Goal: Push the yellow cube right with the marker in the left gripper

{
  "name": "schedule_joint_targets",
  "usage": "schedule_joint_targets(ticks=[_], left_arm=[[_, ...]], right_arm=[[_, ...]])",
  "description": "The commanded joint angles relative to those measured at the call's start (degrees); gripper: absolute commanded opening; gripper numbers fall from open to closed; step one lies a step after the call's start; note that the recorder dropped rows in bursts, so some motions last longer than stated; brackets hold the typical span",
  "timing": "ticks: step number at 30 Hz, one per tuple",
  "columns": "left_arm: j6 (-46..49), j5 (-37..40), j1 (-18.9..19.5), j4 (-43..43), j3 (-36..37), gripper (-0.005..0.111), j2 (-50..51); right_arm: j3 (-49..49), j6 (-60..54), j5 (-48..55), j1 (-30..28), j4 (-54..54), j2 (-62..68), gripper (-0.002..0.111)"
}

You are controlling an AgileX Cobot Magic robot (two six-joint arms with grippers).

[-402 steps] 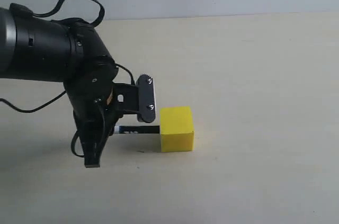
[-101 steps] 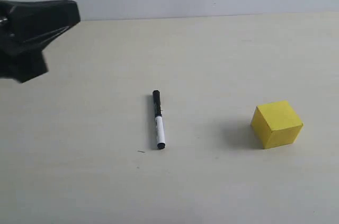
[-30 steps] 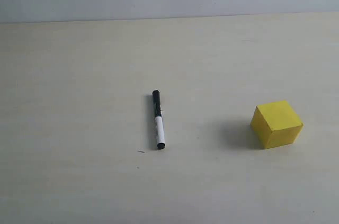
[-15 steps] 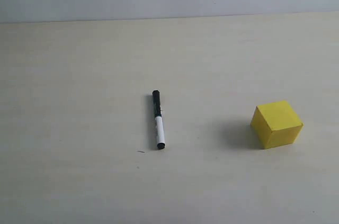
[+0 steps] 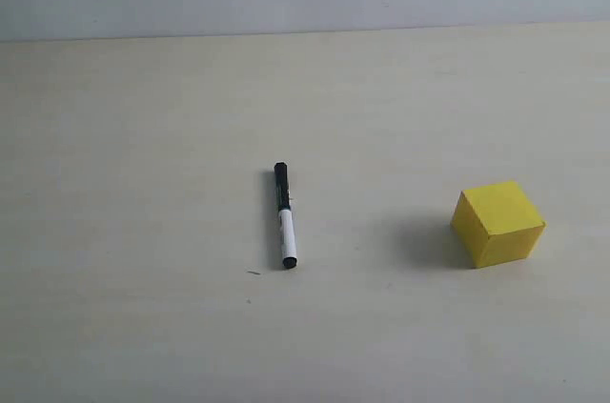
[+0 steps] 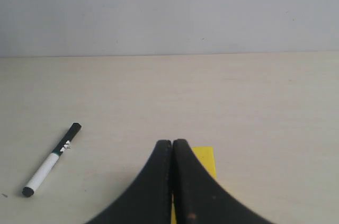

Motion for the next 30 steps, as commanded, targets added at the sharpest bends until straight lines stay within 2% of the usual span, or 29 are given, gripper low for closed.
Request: schedule_joint_targets(ticks=[1,23,30], left_arm=[[2.39,-0.92,0.09,-2.33,0.12,0.000,-0.30],[2.73,-1.15,0.09,-4.93,0.12,0.000,-0.30],[2.98,-1.15,2.82,-4.86,0.12,0.000,-0.30]], right_arm=[[0.25,-0.14,-0.29,0.07,-0.03,-0.30,0.000],[0.25,-0.14,-0.29,0.07,-0.03,-0.30,0.000],[0.25,-0.14,-0.29,0.07,-0.03,-0.30,0.000]])
